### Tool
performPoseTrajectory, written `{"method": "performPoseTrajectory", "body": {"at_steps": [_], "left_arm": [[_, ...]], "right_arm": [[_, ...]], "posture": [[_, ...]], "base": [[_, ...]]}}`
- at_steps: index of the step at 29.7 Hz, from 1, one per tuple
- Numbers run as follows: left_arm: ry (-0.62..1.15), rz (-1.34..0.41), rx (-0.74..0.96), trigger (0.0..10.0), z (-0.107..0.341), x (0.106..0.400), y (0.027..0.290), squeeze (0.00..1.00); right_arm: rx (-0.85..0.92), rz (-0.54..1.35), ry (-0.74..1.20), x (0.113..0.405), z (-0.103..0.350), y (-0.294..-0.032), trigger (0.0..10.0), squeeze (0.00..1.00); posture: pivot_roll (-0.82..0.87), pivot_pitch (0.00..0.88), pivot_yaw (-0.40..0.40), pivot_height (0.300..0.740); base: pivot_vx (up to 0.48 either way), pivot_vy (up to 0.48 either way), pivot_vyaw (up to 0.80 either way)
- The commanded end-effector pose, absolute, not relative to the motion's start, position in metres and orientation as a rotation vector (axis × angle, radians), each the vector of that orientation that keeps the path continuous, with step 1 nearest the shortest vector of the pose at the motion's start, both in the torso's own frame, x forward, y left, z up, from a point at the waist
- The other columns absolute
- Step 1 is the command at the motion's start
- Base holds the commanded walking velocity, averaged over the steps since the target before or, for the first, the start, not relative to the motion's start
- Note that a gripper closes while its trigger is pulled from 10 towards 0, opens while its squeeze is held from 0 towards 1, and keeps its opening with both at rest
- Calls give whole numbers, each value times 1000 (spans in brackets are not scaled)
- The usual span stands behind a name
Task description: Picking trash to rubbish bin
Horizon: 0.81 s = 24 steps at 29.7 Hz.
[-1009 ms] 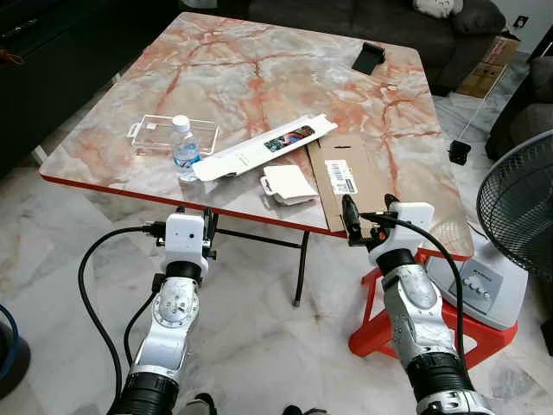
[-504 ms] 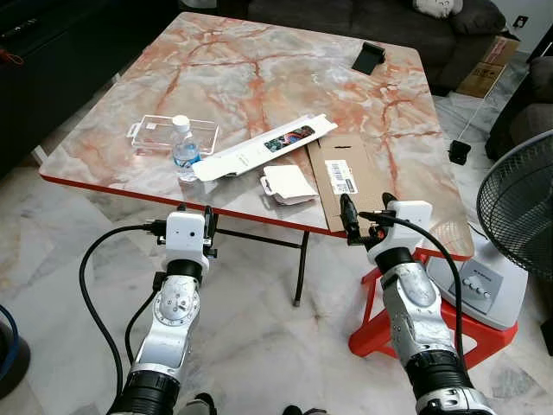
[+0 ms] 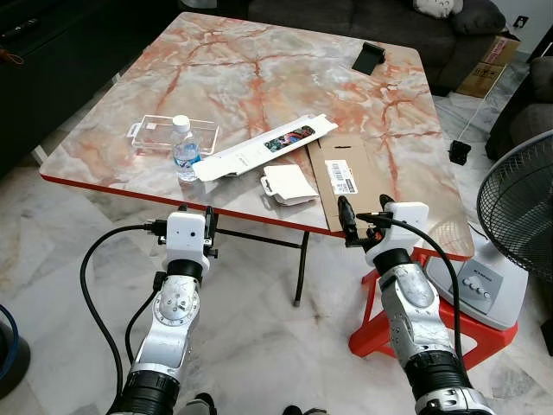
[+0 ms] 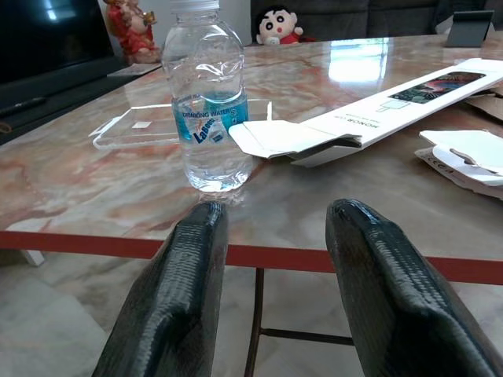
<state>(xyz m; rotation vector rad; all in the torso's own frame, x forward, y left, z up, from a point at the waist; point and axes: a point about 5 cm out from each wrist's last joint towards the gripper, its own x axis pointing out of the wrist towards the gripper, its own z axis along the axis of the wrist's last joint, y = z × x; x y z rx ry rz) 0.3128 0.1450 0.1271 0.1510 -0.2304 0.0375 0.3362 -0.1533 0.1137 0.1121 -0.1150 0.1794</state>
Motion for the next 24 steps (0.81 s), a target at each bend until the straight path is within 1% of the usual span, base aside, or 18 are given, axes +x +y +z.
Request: {"method": "performPoseTrajectory", "body": {"at_steps": [1, 7, 11, 15, 19, 24], "left_arm": [[-218, 32, 140, 10000, 127, 314, 143, 0], [-218, 31, 141, 10000, 127, 314, 143, 0], [-215, 33, 142, 10000, 127, 314, 144, 0], [-214, 34, 142, 10000, 127, 314, 143, 0], [-212, 35, 143, 10000, 126, 314, 143, 0], [-211, 34, 141, 10000, 126, 314, 143, 0]], "right_arm": [[102, 178, -124, 338, 116, -155, 10000, 0], [100, 181, -122, 338, 116, -154, 10000, 0], [55, 193, -124, 338, 117, -153, 10000, 0], [60, 188, -118, 338, 115, -153, 10000, 0], [68, 189, -111, 338, 114, -153, 10000, 0], [79, 182, -111, 338, 114, -154, 10000, 0]], "posture": [[76, 151, -113, 740], [76, 149, -112, 740], [76, 149, -112, 740], [76, 151, -115, 740], [75, 152, -116, 740], [75, 152, -116, 740]], "base": [[0, 0, 0], [0, 0, 0], [0, 0, 0], [0, 0, 542], [240, 0, 514], [199, 0, 0]]}}
